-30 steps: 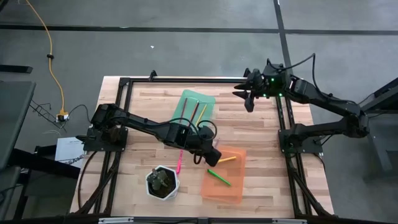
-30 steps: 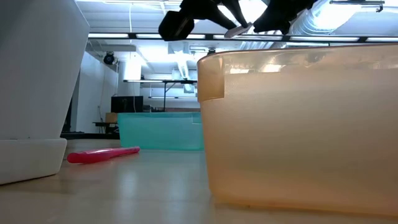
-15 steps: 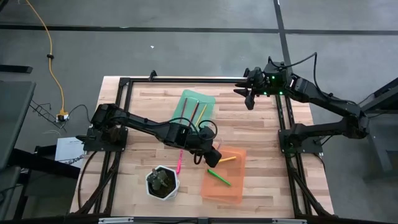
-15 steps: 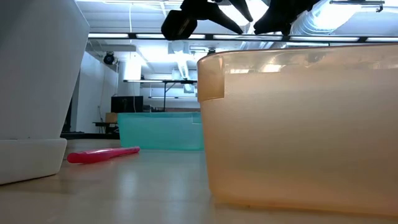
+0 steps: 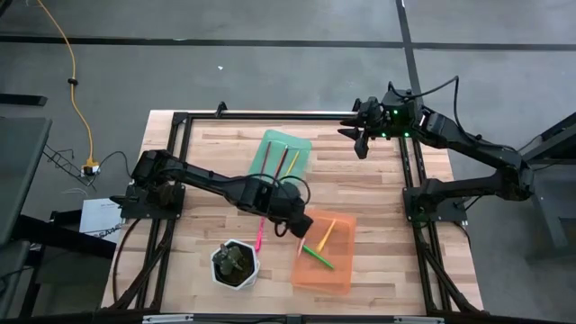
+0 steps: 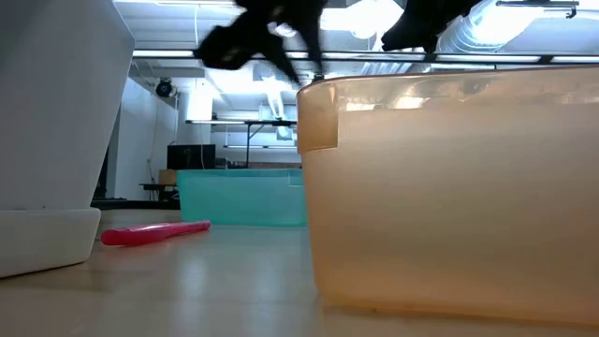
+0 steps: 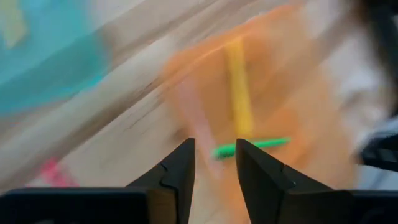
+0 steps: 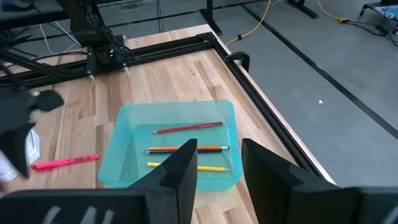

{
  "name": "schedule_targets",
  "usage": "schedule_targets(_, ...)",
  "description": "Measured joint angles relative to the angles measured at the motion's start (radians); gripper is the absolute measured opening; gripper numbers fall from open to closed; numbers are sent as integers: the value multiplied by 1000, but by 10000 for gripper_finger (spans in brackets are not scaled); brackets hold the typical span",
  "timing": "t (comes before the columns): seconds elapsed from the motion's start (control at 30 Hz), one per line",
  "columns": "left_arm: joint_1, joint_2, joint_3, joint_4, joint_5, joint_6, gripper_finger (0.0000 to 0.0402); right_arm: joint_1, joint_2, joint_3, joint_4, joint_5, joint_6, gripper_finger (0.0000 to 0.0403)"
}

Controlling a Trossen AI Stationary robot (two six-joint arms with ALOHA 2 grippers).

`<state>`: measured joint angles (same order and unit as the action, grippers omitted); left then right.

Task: Sort pens & pencils
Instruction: Put the pink pen into the orange bin

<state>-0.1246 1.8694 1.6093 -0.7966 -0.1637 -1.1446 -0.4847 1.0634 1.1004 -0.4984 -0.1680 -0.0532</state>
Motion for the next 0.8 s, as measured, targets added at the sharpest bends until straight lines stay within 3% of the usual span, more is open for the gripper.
schedule_targets(0.1,-6,0,0,-120,29,-84,94,0,0,0,0,0,0,117)
schedule_targets(0.23,-9,0,0,-156,34,-112,85,0,0,0,0,0,-7,117)
schedule_targets(0.43,-5,32,-2,-234,124,-159,76,0,0,0,0,-1,-8,117)
schedule_targets(0.63,-8,101,0,-243,211,-178,85,0,0,0,-1,-10,-17,117)
schedule_targets(0.8,-6,144,-1,-269,222,-198,98,0,0,0,-9,-19,-34,117)
